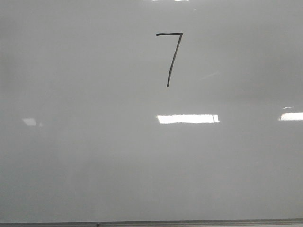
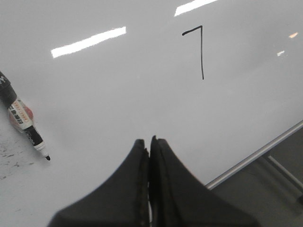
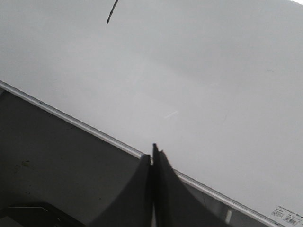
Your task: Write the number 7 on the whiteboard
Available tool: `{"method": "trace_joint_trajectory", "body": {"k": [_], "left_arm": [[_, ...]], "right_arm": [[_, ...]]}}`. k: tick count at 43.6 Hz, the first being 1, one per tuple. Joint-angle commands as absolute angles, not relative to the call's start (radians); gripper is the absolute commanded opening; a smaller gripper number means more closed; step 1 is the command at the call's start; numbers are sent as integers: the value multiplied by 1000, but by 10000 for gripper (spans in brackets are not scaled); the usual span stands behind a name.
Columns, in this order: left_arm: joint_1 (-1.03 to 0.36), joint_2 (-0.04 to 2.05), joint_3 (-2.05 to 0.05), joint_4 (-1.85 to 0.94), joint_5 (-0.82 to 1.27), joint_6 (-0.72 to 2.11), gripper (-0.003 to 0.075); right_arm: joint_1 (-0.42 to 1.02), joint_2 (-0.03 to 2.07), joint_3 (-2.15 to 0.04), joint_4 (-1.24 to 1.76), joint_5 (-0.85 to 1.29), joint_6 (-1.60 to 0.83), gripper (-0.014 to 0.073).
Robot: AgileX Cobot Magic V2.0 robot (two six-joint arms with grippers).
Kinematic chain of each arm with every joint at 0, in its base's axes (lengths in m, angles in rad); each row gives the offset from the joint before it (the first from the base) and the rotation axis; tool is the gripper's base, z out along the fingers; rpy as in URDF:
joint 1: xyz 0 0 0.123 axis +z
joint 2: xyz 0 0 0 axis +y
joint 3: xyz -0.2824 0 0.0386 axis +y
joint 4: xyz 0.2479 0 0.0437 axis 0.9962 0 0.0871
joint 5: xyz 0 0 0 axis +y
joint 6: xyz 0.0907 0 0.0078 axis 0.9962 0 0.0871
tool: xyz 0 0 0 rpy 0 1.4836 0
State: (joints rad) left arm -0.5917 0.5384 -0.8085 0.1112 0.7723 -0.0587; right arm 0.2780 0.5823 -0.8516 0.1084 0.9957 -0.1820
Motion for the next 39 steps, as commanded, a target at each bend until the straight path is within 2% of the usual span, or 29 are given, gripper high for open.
{"method": "trace_joint_trajectory", "body": {"k": [1, 16, 21, 33, 39], "left_arm": [[-599, 542, -835, 118, 695, -60, -21], [-575, 513, -800, 129, 656, -60, -21], [-471, 448, -704, 149, 610, -60, -21], [-182, 185, -291, 76, 203, -60, -21], [-77, 58, -121, 29, 75, -60, -21]], "right_arm": [[273, 585, -876, 105, 939, -186, -69], [273, 585, -876, 105, 939, -186, -69], [273, 585, -876, 105, 939, -186, -69], [273, 585, -876, 105, 939, -186, -69], [273, 585, -876, 105, 939, -186, -69]]}}
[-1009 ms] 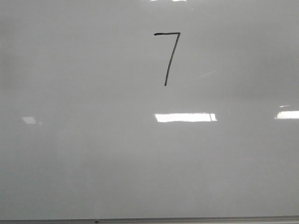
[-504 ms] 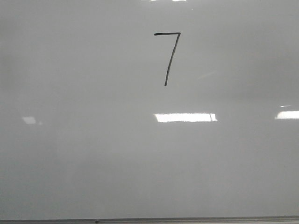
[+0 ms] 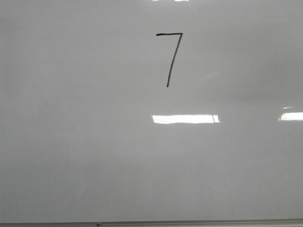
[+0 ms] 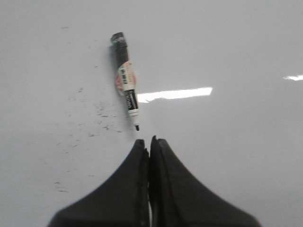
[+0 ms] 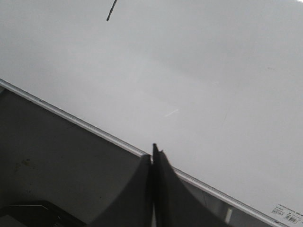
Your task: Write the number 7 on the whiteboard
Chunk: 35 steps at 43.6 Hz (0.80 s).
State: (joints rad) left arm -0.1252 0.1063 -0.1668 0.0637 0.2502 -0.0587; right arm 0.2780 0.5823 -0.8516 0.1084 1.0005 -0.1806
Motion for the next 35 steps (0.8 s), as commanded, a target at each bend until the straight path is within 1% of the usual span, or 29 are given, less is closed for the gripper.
{"method": "trace_joint_trajectory", "body": {"k": [1, 5, 12, 35], "left_arm": [[-66, 35, -102, 24, 57, -60, -21], [-29, -21, -40, 0, 23, -67, -20], [-16, -21, 19, -17, -38, -67, -20], [-16, -19, 21, -17, -60, -67, -21]], "right_arm": [[273, 585, -876, 105, 939, -186, -69], [273, 585, -876, 105, 939, -186, -69], [273, 585, -876, 105, 940, -186, -69], [273, 585, -876, 105, 939, -186, -69]]}}
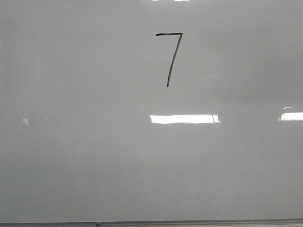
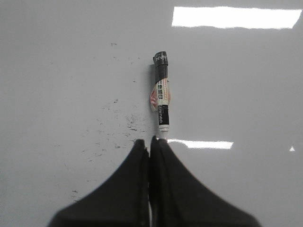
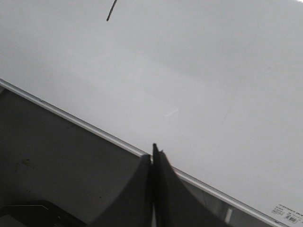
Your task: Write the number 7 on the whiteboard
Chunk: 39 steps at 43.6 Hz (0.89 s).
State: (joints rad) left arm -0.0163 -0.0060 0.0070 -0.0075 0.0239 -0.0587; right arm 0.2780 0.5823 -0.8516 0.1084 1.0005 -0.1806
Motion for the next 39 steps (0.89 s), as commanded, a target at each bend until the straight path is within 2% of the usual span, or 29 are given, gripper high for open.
{"method": "trace_joint_trajectory", "body": {"k": [1, 31, 39], "left_arm": [[-16, -19, 21, -17, -60, -67, -21], [-16, -19, 21, -17, -60, -67, -21], [-16, -19, 21, -17, -60, -67, -20]], "right_arm": [[273, 585, -876, 105, 939, -186, -69], [271, 561, -860, 104, 932, -186, -69], [194, 405, -707, 104, 719, -186, -69]]}}
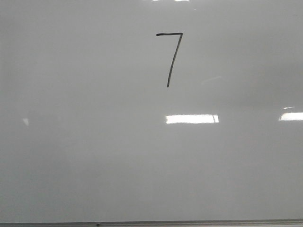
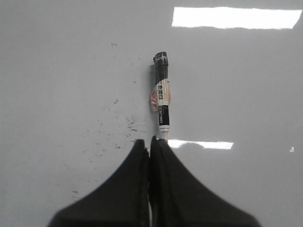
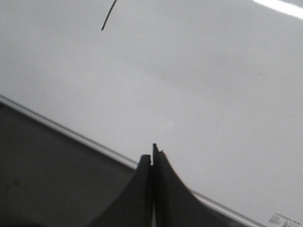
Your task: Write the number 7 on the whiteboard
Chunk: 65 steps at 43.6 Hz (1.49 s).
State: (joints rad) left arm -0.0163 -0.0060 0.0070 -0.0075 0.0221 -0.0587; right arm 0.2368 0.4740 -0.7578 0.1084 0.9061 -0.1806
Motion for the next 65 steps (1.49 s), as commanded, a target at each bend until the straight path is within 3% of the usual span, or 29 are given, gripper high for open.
{"method": "trace_joint_trajectory", "body": {"k": [1, 15, 34, 65], "left_arm": [[-16, -19, 21, -17, -60, -67, -21], [-16, -19, 21, -17, -60, -67, -21], [-16, -19, 21, -17, -60, -67, -21], [-16, -19, 21, -17, -58, -67, -20]], "right_arm": [[180, 390, -679, 104, 695, -186, -69], [19, 92, -287, 105, 317, -186, -69], [-32, -33, 26, 105, -23, -186, -69], [5, -29, 23, 105, -12, -186, -69]]}}
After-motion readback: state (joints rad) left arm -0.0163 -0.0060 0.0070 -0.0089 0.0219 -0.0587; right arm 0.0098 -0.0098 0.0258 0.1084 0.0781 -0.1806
